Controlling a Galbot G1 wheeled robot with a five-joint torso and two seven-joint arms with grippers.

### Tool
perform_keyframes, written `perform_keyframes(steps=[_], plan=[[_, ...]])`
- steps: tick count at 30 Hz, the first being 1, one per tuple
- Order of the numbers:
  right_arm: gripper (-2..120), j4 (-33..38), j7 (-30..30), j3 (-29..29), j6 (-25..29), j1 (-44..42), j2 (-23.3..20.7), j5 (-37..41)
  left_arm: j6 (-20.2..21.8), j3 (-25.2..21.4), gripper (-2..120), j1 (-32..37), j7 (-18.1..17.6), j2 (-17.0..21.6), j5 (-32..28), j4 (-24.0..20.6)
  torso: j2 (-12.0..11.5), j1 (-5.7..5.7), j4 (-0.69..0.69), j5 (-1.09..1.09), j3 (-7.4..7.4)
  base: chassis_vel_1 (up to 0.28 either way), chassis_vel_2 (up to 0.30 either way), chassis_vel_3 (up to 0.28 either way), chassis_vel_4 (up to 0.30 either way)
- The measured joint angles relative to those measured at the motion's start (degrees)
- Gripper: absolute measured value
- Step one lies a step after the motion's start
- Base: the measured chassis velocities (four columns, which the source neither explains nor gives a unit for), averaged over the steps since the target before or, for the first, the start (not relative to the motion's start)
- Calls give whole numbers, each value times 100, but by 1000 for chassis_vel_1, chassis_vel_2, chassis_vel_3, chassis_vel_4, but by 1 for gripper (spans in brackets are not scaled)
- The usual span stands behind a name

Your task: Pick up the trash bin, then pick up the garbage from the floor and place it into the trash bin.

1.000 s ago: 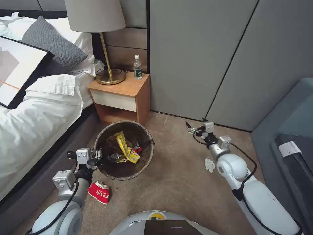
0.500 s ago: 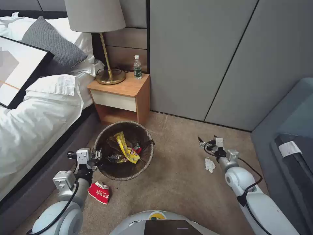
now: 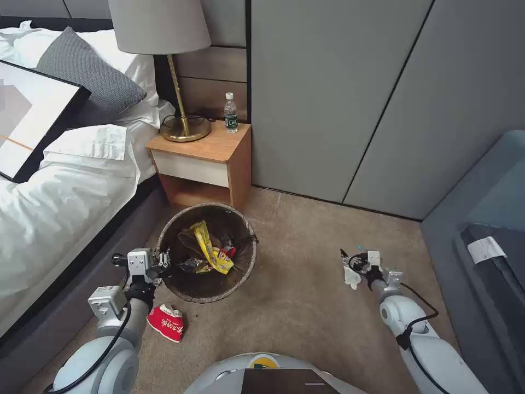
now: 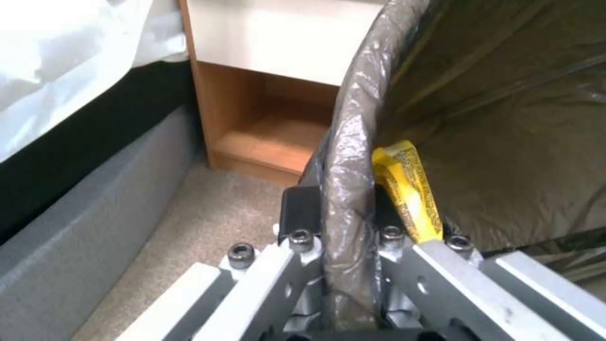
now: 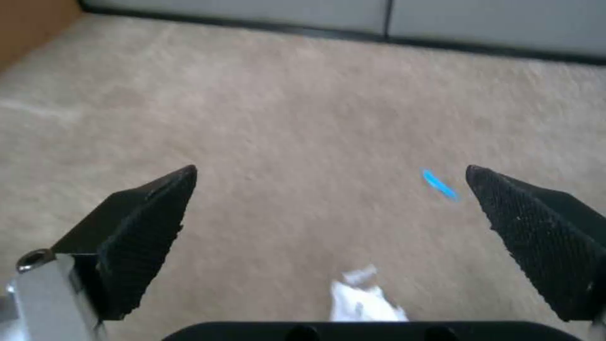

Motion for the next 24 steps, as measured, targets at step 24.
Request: perform_keyframes(steps=[24], plan=[[100,-1432,8,-61,410,535,226,-262,-2,11,2,12,-1,-7,12,15,0,0,0,0,0,0,0,0,0]])
